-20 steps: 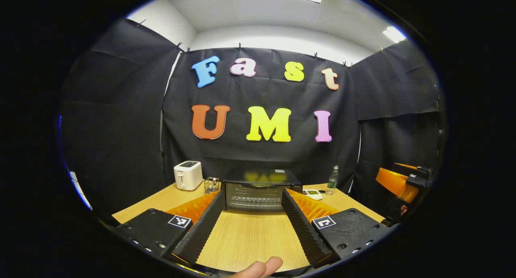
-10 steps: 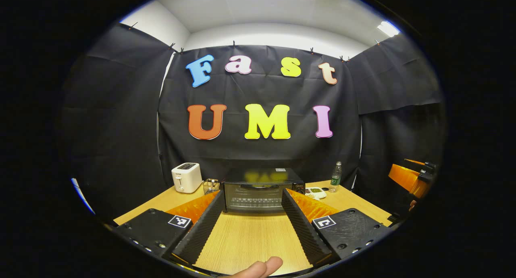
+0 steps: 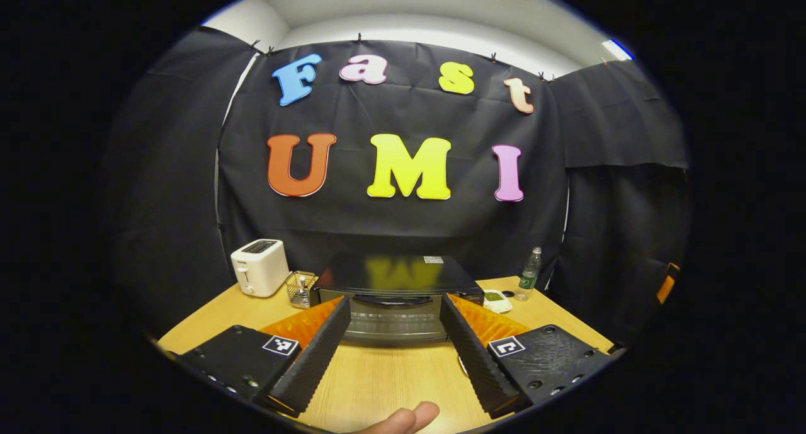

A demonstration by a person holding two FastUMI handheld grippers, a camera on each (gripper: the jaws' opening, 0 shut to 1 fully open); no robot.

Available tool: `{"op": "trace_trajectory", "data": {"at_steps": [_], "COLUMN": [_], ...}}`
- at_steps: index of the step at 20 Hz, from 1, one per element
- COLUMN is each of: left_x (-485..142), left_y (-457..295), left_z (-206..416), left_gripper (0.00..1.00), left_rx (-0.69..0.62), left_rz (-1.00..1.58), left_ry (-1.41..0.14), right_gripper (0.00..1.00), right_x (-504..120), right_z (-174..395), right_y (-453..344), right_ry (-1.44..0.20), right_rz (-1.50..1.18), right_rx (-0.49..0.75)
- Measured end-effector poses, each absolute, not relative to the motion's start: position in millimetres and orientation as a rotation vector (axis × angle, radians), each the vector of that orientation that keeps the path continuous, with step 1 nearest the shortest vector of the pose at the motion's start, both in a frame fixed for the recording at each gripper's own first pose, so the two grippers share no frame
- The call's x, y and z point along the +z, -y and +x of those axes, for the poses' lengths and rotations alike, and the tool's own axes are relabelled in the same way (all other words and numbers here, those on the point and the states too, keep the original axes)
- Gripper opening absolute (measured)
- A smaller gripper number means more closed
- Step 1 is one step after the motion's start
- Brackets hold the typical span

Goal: Open the electric oven with the left hand, put the food in, and close the electric oven.

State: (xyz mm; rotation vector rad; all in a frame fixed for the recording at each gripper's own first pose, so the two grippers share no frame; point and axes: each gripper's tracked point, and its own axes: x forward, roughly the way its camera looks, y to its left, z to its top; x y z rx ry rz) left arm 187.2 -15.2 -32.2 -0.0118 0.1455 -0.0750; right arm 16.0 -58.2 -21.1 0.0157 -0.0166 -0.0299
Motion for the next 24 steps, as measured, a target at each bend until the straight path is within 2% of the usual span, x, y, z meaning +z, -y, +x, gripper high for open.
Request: {"op": "trace_trajectory", "data": {"at_steps": [6, 10, 15, 16, 17, 24], "left_x": [-71.9, -103.6, -126.8, -134.2, -132.9, -141.0], "left_y": [17.0, 13.3, 17.2, 19.8, 19.8, 20.6], "left_z": [288.7, 326.3, 333.1, 330.0, 328.4, 293.6], "left_gripper": [0.94, 0.94, 0.94, 0.94, 0.99, 0.99], "left_rx": [-0.09, -0.075, -0.078, -0.076, -0.075, -0.06], "left_rz": [0.042, 0.04, 0.019, 0.034, 0.06, 0.07], "left_ry": [-0.229, -0.302, -0.378, -0.409, -0.404, -0.455], "right_gripper": [0.99, 0.99, 0.99, 0.99, 0.99, 0.99], "right_x": [-40.1, -49.7, -53.1, -53.8, -53.3, -50.8], "right_z": [29.6, 33.5, 31.5, 30.8, 29.7, 14.8], "right_y": [71.4, 82.0, 87.4, 87.9, 88.3, 85.4], "right_ry": [-0.014, -0.026, -0.025, -0.023, -0.021, -0.02], "right_rz": [0.035, 0.047, 0.039, 0.04, 0.04, 0.027], "right_rx": [-0.022, -0.027, -0.021, -0.022, -0.024, -0.03]}}
